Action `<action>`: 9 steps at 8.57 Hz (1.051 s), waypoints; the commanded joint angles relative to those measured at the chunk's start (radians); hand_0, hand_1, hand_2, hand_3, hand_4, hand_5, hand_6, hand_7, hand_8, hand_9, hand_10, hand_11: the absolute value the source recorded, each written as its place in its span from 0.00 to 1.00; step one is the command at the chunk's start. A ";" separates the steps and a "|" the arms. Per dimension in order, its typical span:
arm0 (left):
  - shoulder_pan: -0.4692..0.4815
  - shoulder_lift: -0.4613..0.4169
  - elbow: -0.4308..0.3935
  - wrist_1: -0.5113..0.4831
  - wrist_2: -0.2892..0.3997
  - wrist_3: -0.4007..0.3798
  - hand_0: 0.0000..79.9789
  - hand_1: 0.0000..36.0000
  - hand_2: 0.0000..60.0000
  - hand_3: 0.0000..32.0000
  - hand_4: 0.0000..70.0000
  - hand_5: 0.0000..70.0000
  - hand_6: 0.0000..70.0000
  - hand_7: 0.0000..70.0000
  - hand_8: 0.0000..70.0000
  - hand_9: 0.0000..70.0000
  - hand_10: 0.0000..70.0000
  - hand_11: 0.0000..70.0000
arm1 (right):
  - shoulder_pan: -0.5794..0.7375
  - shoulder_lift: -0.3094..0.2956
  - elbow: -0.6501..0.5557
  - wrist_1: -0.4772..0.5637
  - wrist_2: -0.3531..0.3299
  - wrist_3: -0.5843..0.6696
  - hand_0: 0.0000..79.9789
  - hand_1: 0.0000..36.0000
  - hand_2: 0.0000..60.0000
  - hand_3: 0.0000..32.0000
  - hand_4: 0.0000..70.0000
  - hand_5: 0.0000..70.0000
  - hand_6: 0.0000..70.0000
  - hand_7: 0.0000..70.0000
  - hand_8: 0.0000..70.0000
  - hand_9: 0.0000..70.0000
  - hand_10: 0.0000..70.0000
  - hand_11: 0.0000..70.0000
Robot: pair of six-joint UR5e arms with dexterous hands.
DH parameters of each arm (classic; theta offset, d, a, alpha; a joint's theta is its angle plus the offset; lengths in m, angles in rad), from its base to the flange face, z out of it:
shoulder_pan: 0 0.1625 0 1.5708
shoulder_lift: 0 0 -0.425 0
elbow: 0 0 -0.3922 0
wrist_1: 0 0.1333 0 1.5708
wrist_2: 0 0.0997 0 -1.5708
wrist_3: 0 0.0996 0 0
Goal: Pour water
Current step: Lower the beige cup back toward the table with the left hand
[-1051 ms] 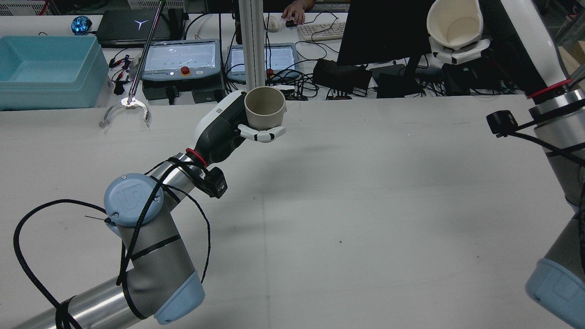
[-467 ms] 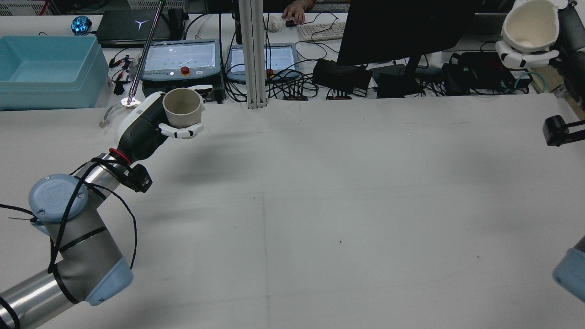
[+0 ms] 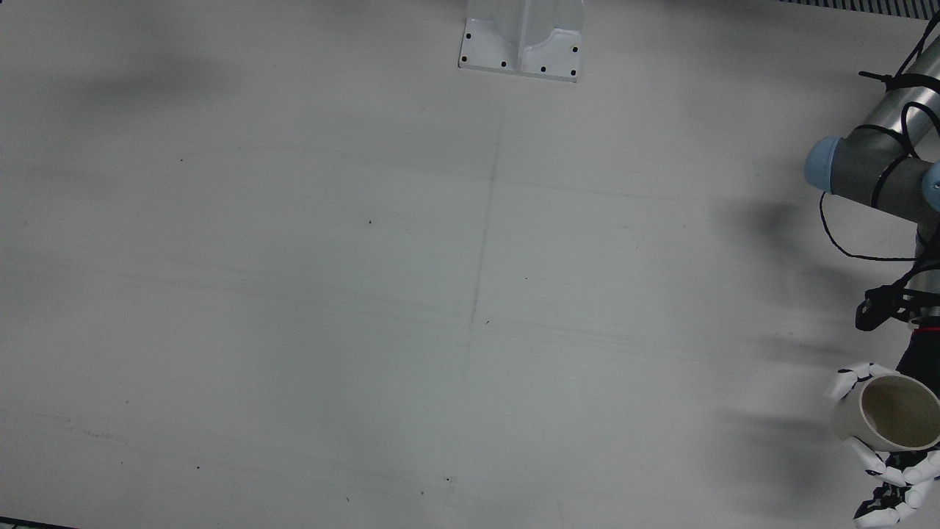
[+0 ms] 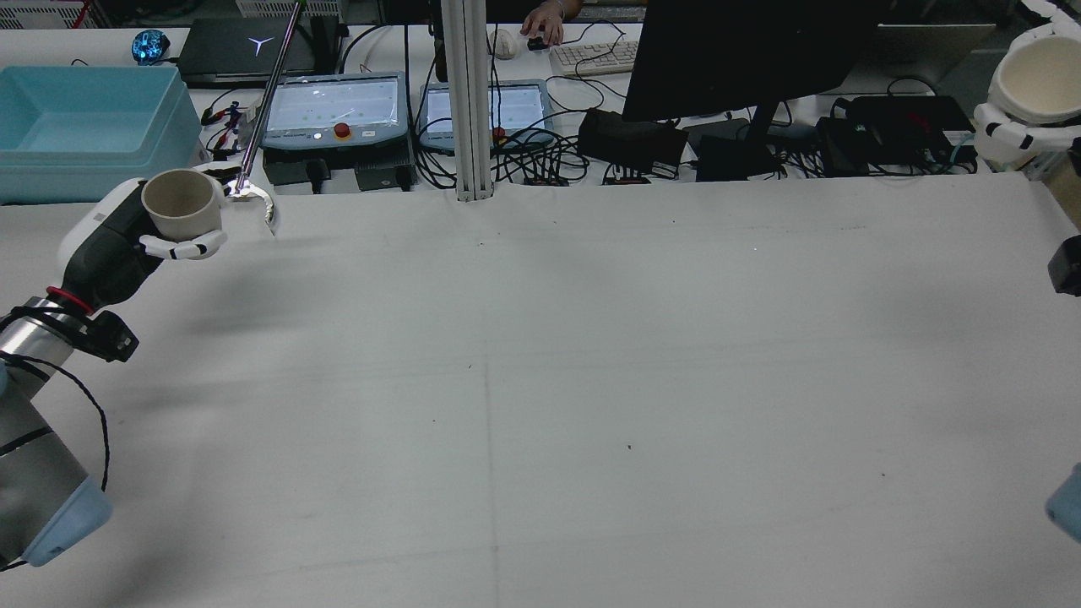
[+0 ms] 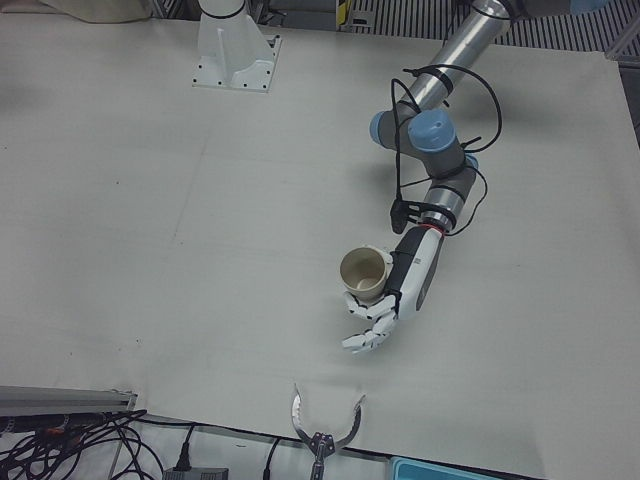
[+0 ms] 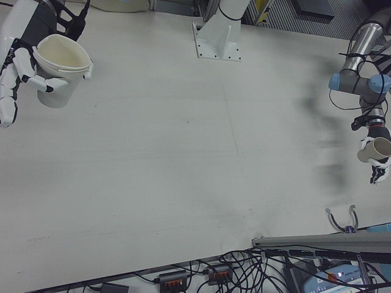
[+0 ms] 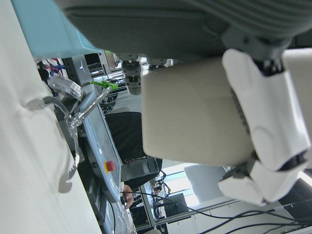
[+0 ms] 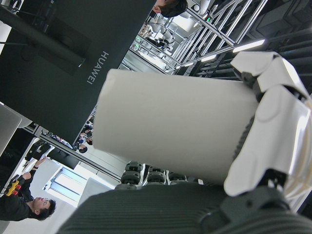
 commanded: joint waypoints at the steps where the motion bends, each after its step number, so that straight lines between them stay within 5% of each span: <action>1: -0.008 0.024 0.221 -0.236 -0.095 -0.005 0.58 0.36 0.72 0.00 0.82 1.00 0.22 0.32 0.16 0.26 0.14 0.21 | -0.001 -0.001 -0.012 -0.002 -0.001 0.014 0.57 0.48 0.67 0.00 0.34 1.00 0.06 0.16 0.04 0.10 0.10 0.15; 4: 0.024 0.020 0.355 -0.316 -0.097 -0.022 0.58 0.25 0.47 0.00 0.82 1.00 0.18 0.24 0.12 0.20 0.12 0.17 | -0.001 0.000 -0.009 -0.009 -0.001 0.015 0.57 0.52 0.72 0.00 0.35 1.00 0.06 0.15 0.04 0.10 0.10 0.16; 6: 0.055 0.025 0.361 -0.316 -0.099 -0.022 0.58 0.22 0.33 0.00 0.80 1.00 0.14 0.19 0.04 0.09 0.08 0.11 | -0.004 0.005 -0.005 -0.010 -0.001 0.014 0.58 0.52 0.70 0.00 0.34 1.00 0.06 0.15 0.04 0.10 0.10 0.16; 8: 0.058 0.027 0.381 -0.342 -0.117 -0.024 0.58 0.15 0.14 0.00 0.79 0.95 0.13 0.18 0.03 0.08 0.07 0.10 | -0.003 0.004 -0.003 -0.011 -0.001 0.015 0.58 0.53 0.71 0.00 0.35 1.00 0.06 0.15 0.04 0.10 0.10 0.15; 9: 0.067 0.028 0.396 -0.360 -0.149 -0.033 0.58 0.14 0.11 0.00 0.78 0.94 0.13 0.18 0.03 0.08 0.07 0.10 | -0.003 0.003 0.000 -0.011 -0.001 0.015 0.58 0.54 0.71 0.00 0.35 1.00 0.06 0.15 0.04 0.10 0.10 0.15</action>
